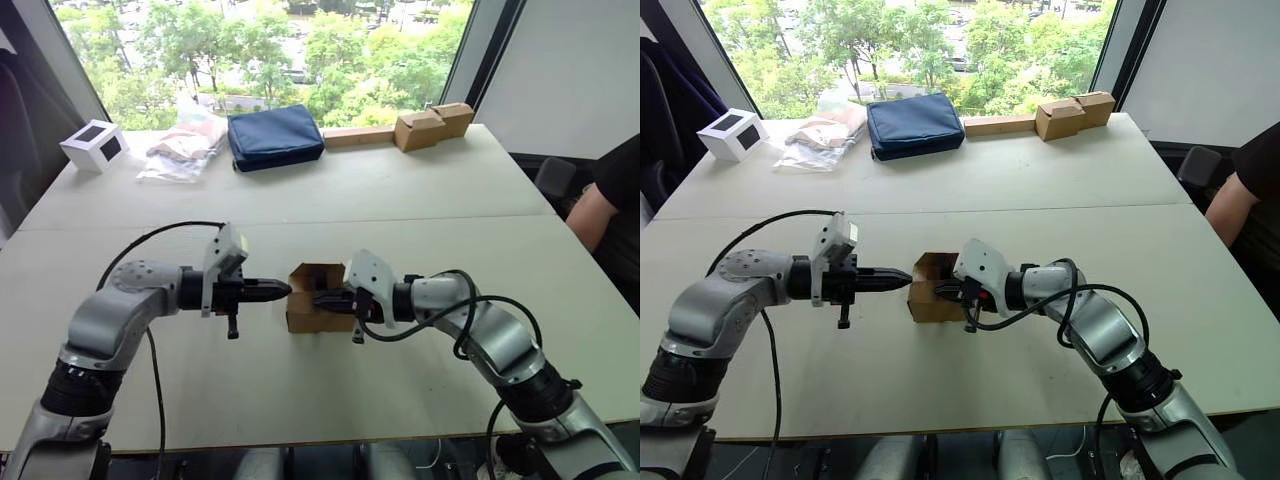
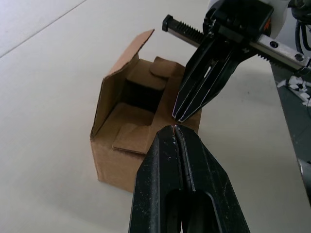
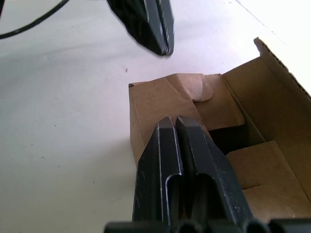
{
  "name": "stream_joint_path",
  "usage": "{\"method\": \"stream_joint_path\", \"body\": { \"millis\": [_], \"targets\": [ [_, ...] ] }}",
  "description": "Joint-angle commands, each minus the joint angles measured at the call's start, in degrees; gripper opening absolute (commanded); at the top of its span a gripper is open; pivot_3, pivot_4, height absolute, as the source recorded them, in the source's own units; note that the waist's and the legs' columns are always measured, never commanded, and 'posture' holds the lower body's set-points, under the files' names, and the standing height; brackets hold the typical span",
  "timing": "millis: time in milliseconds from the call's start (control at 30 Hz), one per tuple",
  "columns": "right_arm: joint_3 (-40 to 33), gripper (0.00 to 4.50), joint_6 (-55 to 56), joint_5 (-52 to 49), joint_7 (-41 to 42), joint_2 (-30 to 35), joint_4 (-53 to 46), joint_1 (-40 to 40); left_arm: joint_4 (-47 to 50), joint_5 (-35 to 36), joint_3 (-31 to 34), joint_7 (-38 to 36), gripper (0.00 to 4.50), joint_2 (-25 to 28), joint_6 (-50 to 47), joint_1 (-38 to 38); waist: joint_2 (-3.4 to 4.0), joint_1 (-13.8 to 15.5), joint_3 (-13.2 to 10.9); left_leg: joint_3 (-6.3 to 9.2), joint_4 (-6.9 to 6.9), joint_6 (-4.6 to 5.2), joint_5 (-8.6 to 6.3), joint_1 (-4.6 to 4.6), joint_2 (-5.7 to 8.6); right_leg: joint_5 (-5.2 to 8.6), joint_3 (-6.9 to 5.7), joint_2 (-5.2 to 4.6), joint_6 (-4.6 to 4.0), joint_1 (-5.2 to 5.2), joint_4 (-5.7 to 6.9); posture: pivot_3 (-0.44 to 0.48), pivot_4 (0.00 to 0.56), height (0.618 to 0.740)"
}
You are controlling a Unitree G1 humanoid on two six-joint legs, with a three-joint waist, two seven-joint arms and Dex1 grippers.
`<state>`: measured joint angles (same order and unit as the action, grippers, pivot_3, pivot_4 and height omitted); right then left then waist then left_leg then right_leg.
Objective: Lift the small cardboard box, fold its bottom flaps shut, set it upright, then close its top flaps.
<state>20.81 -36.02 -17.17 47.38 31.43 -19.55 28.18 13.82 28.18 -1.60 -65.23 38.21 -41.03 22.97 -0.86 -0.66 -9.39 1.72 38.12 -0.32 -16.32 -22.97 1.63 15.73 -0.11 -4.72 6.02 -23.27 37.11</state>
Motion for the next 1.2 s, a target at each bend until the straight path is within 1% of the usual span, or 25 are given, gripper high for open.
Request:
{"method": "stream_joint_path", "body": {
  "millis": [33,167,300,367,433,500,533,567,667,800,900,1067,1200],
  "targets": [
    [-1.3,0.07,0.7,0.0,0.3,-0.5,-1.1,0.8,1.6,0.0,-1.6,0.9,0.0,-0.1,1.3,-0.8,0.0,0.1,0.0,0.0,0.0,0.0,0.0,0.0,0.0,0.0,0.0,0.0,0.0,0.0,0.0,0.0,0.15,0.737],
    [-1.8,0.07,0.5,0.0,0.4,-0.4,-1.1,1.1,1.5,0.0,-2.8,1.2,0.0,-0.2,2.2,-1.9,0.0,0.0,0.0,0.0,0.0,0.0,0.0,0.0,0.0,0.0,0.0,0.0,0.0,0.0,0.0,0.0,0.15,0.737],
    [-2.4,0.07,0.3,-0.2,0.2,-0.7,-1.3,1.8,0.7,-2.0,-4.8,0.7,0.0,1.3,4.2,-3.2,0.0,0.0,0.0,0.0,-0.01,0.0,0.0,0.0,0.0,0.0,0.0,-0.01,0.0,0.0,-0.01,0.0,0.15,0.737],
    [-4.7,0.07,-1.1,-2.9,-0.2,-2.2,-2.0,2.9,0.4,-2.5,-5.1,0.8,0.0,1.4,5.3,-3.5,0.0,0.0,0.0,0.0,-0.01,0.0,0.0,0.01,-0.01,0.0,0.0,-0.02,0.0,0.01,-0.02,0.0,0.15,0.737],
    [-10.4,0.07,-3.9,-9.2,-1.3,-5.8,-2.3,6.6,-0.1,-1.9,-4.8,1.4,0.0,0.8,5.3,-2.9,0.02,0.0,0.0,0.0,-0.02,0.0,0.0,0.02,-0.02,0.0,0.0,-0.04,0.0,0.01,-0.02,0.0,0.15,0.737],
    [-13.7,0.07,-3.6,-10.8,-2.9,-8.1,-0.9,9.5,-0.2,-1.4,-4.7,1.7,0.0,0.4,5.1,-2.6,0.03,0.0,0.0,0.0,-0.02,-0.01,0.0,0.02,-0.04,0.0,0.0,-0.05,0.0,0.0,-0.01,0.0,0.15,0.737],
    [-13.9,0.07,-2.5,-9.3,-4.1,-8.6,0.8,10.4,-0.1,-1.5,-4.9,1.8,0.0,0.4,5.1,-2.6,0.03,0.0,0.0,0.0,-0.02,-0.01,0.01,0.03,-0.04,0.0,0.0,-0.06,0.0,0.0,-0.01,0.0,0.15,0.737],
    [-13.2,0.07,-1.0,-6.9,-5.1,-8.5,2.8,11.0,0.0,-1.9,-5.3,1.7,0.0,0.6,5.3,-2.7,0.03,0.1,0.0,0.01,-0.02,-0.01,0.0,0.04,-0.04,0.0,0.0,-0.06,-0.01,0.0,-0.01,0.0,0.15,0.737],
    [-8.0,0.07,3.4,2.3,-7.5,-6.5,9.4,12.3,0.3,-2.0,-5.7,1.8,0.0,0.5,5.3,-2.5,0.01,0.1,0.0,0.02,-0.04,-0.02,0.0,0.07,0.01,0.0,0.0,-0.05,-0.01,0.08,-0.04,0.0,0.15,0.737],
    [-5.1,0.07,5.8,6.1,-6.5,-5.4,12.1,12.3,0.8,-1.4,-5.3,2.1,0.0,0.5,4.8,-2.3,0.03,-0.1,0.0,-0.06,-0.05,-0.02,0.0,0.06,0.07,0.0,0.01,-0.12,-0.01,0.02,-0.01,0.0,0.15,0.737],
    [-3.2,0.07,6.7,7.6,-3.9,-3.5,11.3,10.6,1.2,-0.7,-4.6,2.5,0.0,0.5,4.3,-2.2,0.04,-0.1,0.0,-0.06,-0.1,-0.02,0.0,0.05,0.06,0.0,0.01,-0.08,-0.01,-0.02,-0.01,0.0,0.15,0.737],
    [-4.5,0.07,3.4,4.0,-0.4,-2.5,5.0,7.2,1.1,-0.5,-4.3,2.6,0.0,0.7,4.1,-2.2,0.04,-0.1,0.0,-0.05,-0.09,-0.02,0.0,0.06,0.06,0.0,0.01,-0.07,-0.01,0.02,-0.01,0.0,0.15,0.737],
    [-4.1,0.07,1.5,3.7,0.4,-2.2,2.2,5.5,1.4,-0.1,-4.3,2.9,0.0,0.7,3.8,-2.1,0.04,-0.1,0.0,-0.04,-0.09,-0.01,0.0,0.06,0.04,0.0,0.01,-0.05,-0.01,0.01,-0.01,0.0,0.15,0.737]
  ]
}}
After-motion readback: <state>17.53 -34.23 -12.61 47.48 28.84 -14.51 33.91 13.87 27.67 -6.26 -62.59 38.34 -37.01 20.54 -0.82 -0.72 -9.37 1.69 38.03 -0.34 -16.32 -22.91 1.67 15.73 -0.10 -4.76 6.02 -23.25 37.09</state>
